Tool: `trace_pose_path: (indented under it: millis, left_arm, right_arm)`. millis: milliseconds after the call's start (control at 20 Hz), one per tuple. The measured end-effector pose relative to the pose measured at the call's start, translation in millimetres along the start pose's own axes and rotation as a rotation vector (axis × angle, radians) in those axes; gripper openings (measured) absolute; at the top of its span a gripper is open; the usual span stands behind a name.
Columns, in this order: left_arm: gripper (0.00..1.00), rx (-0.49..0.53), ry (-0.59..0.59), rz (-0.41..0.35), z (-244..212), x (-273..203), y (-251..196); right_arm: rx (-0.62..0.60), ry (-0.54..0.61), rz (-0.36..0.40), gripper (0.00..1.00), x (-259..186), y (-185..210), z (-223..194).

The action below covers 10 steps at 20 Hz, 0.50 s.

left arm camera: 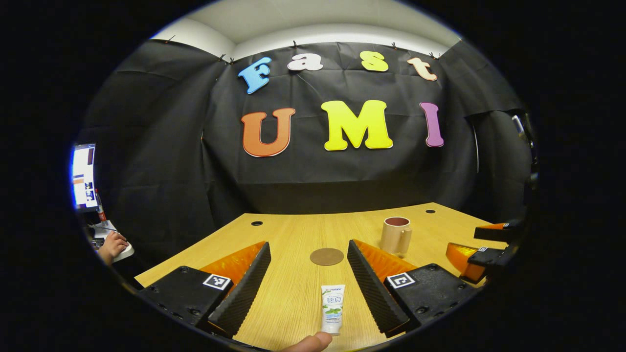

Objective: Put the toothbrush and toothpaste on the desktop into the cup, then pick up the cup and place it on the coaster on the desktop.

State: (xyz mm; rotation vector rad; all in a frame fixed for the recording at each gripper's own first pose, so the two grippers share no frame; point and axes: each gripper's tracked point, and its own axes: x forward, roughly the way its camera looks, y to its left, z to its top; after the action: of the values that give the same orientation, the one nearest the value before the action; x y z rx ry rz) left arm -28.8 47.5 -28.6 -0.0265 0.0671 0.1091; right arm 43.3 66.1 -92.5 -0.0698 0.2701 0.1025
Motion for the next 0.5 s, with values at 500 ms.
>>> trace_pose_path:
  millis: [500]
  left_arm:
    - [1.00,-0.052,0.098,-0.031,-57.3,3.2,-8.5]
  right_arm:
    - [0.006,0.258,-0.008,0.77,51.0,21.5,-69.3]
